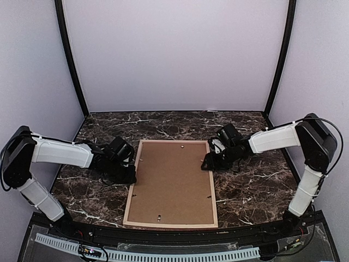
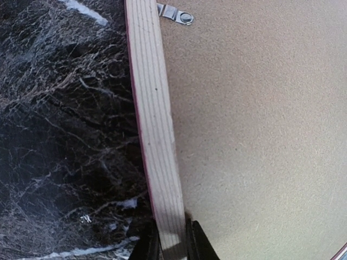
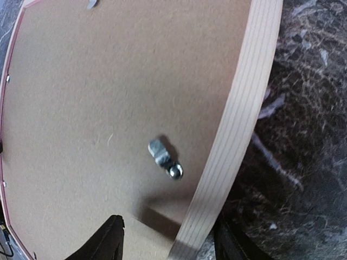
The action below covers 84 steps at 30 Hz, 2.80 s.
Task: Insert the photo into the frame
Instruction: Press the fastener onto the backboard.
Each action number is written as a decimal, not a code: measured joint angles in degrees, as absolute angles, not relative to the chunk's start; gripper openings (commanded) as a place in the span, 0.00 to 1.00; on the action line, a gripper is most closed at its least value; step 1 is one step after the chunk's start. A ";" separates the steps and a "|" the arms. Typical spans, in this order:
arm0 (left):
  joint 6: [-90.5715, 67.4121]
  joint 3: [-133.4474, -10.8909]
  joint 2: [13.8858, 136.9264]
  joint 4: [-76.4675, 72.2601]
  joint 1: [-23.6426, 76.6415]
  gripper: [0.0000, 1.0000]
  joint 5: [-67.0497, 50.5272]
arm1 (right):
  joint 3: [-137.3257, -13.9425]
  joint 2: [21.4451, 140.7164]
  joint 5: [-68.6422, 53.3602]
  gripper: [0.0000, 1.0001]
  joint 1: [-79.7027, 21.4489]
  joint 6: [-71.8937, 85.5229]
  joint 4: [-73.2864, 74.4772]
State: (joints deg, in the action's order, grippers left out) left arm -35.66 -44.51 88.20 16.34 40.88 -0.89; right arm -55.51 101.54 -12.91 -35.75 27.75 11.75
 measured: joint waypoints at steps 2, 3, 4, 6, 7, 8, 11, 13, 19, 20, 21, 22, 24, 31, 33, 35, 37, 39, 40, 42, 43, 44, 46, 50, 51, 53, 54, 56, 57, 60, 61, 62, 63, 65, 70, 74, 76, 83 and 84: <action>-36.14 -44.51 88.20 16.34 41.43 0.15 -0.67 | -56.97 102.65 -11.94 0.59 -35.27 27.51 11.86; -36.36 -44.51 88.20 16.36 41.69 0.15 -0.51 | -57.95 103.37 -11.49 0.59 -35.03 27.27 12.01; -36.53 -44.51 88.20 16.36 41.89 0.15 -0.36 | -58.94 104.12 -10.96 0.59 -34.81 26.96 12.21; -36.88 -44.51 88.20 16.38 42.19 0.15 -0.14 | -60.86 105.51 -9.87 0.59 -34.52 26.37 12.69; -36.99 -44.51 88.20 16.38 42.30 0.15 -0.05 | -61.54 106.02 -9.54 0.58 -34.44 26.04 12.93; -37.12 -44.51 88.20 16.38 42.35 0.15 -0.03 | -62.13 106.48 -9.08 0.58 -34.41 25.71 13.10; -37.39 -44.51 88.20 16.43 42.46 0.15 0.08 | -63.18 107.22 -8.25 0.55 -34.41 25.06 13.69; -37.50 -44.51 88.20 16.43 42.48 0.15 0.08 | -63.61 107.61 -7.68 0.54 -34.41 24.58 13.76; -37.95 -44.51 88.20 16.43 42.65 0.15 0.10 | -64.84 108.71 -6.11 0.51 -34.41 24.23 13.72; -37.98 -44.51 88.20 16.43 42.65 0.15 0.12 | -64.93 108.77 -5.89 0.50 -34.41 24.23 13.67; -38.00 -44.51 88.20 16.45 42.65 0.15 0.12 | -64.95 108.86 -5.63 0.49 -34.41 24.25 13.52; -38.00 -44.51 88.20 16.45 42.65 0.15 0.12 | -64.95 108.92 -5.37 0.48 -34.44 24.27 13.37; -38.00 -44.51 88.20 16.45 42.65 0.15 0.12 | -64.97 109.03 -4.99 0.46 -34.41 24.27 13.08; -38.11 -44.51 88.20 16.58 42.68 0.15 0.12 | -64.97 109.32 -4.71 0.32 -34.33 25.15 12.49; -38.17 -44.51 88.20 16.64 42.68 0.15 0.16 | -64.97 109.38 -5.32 0.29 -33.98 25.56 12.34; -38.22 -44.51 88.20 16.71 42.68 0.15 0.21 | -64.97 109.45 -5.93 0.27 -33.65 25.65 12.23; -38.24 -44.51 88.20 16.80 42.68 0.15 0.23 | -64.97 109.51 -6.46 0.26 -33.34 25.71 12.08; -38.24 -44.51 88.20 16.82 42.68 0.15 0.27 | -64.97 109.56 -6.85 0.26 -33.17 25.74 12.03; -38.24 -44.51 88.20 16.82 42.68 0.15 0.27 | -64.99 109.60 -7.01 0.25 -33.12 25.74 12.01; -38.26 -44.51 88.20 16.84 42.68 0.15 0.30 | -65.04 109.67 -7.35 0.25 -33.01 25.71 11.97; -38.26 -44.51 88.20 16.84 42.68 0.15 0.32 | -65.04 109.67 -7.53 0.25 -32.99 25.69 11.97; -38.26 -44.51 88.20 16.86 42.68 0.15 0.30 | -65.04 109.67 -7.70 0.25 -32.93 25.61 11.99; -38.26 -44.51 88.20 16.86 42.68 0.15 0.32 | -65.04 109.69 -7.94 0.24 -32.88 25.39 12.01; -38.26 -44.53 88.20 16.86 42.68 0.15 0.32 | -65.21 109.75 -8.43 0.25 -32.77 24.18 12.29; -38.26 -44.53 88.20 16.86 42.68 0.15 0.32 | -65.39 109.84 -8.64 0.26 -32.71 23.73 12.53; -38.26 -44.53 88.20 16.86 42.68 0.15 0.32 | -66.06 110.15 -9.23 0.26 -32.49 22.37 13.45; -38.26 -44.53 88.20 16.86 42.68 0.15 0.32 | -66.43 110.30 -9.41 0.27 -32.45 21.52 13.93; -38.26 -44.53 88.20 16.86 42.68 0.15 0.32 | -67.22 110.61 -9.54 0.28 -32.40 19.90 15.00; -38.26 -44.53 88.20 16.86 42.70 0.15 0.32 | -67.55 110.72 -9.65 0.28 -32.36 19.20 15.42; -38.26 -44.56 88.20 16.88 42.76 0.15 0.40 | -68.64 111.24 -10.15 0.29 -32.16 16.58 16.80; -38.26 -44.56 88.20 16.88 42.78 0.15 0.45 | -68.95 111.39 -10.28 0.30 -32.08 15.79 17.17; -38.26 -44.60 88.20 16.93 42.78 0.15 0.47 | -69.19 111.53 -10.48 0.30 -31.99 15.03 17.50; -38.26 -44.62 88.20 16.99 42.78 0.15 0.47 | -69.43 111.63 -10.72 0.31 -31.88 14.35 17.80; -38.26 -44.64 88.23 17.02 42.81 0.15 0.49 | -69.71 111.81 -11.14 0.32 -31.73 13.04 18.11; -38.30 -44.64 88.23 17.04 42.94 0.15 0.71 | -70.15 112.16 -12.69 0.36 -31.09 10.13 18.55; -38.41 -44.64 88.23 17.04 42.94 0.15 0.73 | -70.30 112.46 -14.48 0.41 -30.30 8.47 18.57; -38.48 -44.64 88.23 16.99 42.96 0.15 0.73 | -70.26 112.53 -16.12 0.44 -29.76 8.14 18.37; -39.13 -44.64 88.23 16.93 43.31 0.15 1.34 | -69.82 112.51 -20.51 0.45 -28.45 9.98 17.43; -39.27 -44.64 88.23 16.93 43.42 0.15 1.41 | -69.71 112.51 -20.82 0.44 -28.34 10.57 17.21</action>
